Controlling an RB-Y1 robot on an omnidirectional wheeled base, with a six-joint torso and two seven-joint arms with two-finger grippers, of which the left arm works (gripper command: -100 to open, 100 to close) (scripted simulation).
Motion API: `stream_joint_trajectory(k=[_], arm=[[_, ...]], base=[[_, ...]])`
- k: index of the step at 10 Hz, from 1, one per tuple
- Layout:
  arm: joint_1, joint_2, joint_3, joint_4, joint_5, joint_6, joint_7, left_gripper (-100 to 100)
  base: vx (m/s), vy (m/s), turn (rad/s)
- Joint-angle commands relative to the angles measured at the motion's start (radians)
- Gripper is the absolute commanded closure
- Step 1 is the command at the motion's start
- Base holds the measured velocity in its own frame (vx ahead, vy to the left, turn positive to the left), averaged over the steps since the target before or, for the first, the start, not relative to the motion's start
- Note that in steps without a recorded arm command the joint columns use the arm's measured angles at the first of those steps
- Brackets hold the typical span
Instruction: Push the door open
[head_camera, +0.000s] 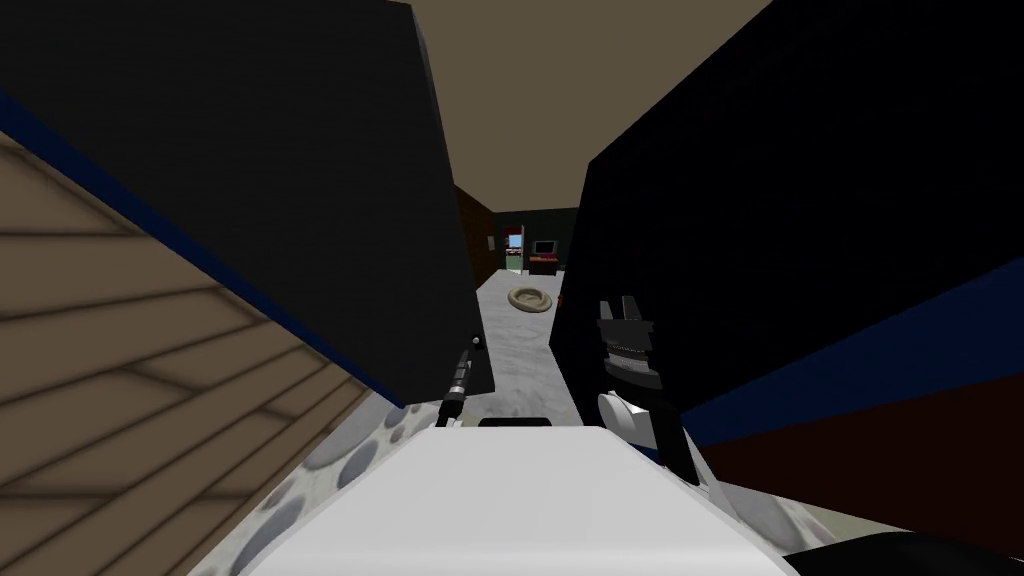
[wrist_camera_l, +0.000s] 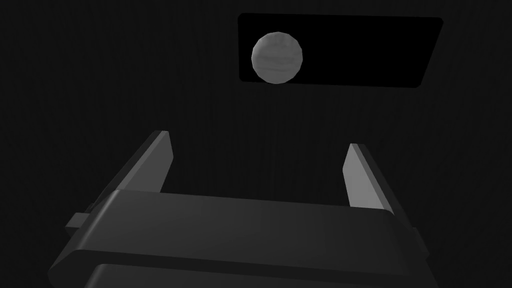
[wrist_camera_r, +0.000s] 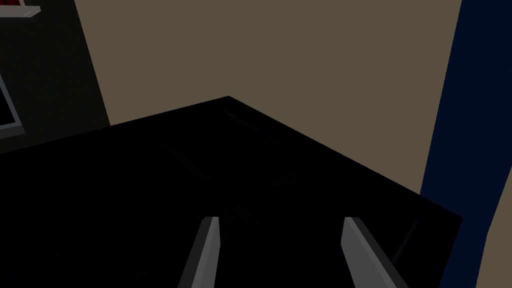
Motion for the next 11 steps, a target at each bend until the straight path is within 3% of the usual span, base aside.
stream_joint_trajectory(k=[1, 6, 7, 11], arm=[[-0.002, 0.000, 0.003, 0.006, 0.001, -0.008, -0.003, -100], [-0.006, -0.011, 0.012, 0.020, 0.004, -0.023, -0.008, -100], [-0.006, -0.011, 0.012, 0.020, 0.004, -0.023, -0.008, 100], [-0.006, -0.011, 0.012, 0.020, 0.004, -0.023, -0.008, 100]], base=[[0.226, -0.010, -0.025], [0.182, 0.003, -0.020], [-0.014, 0.001, -0.004], [-0.016, 0.001, -0.004]])
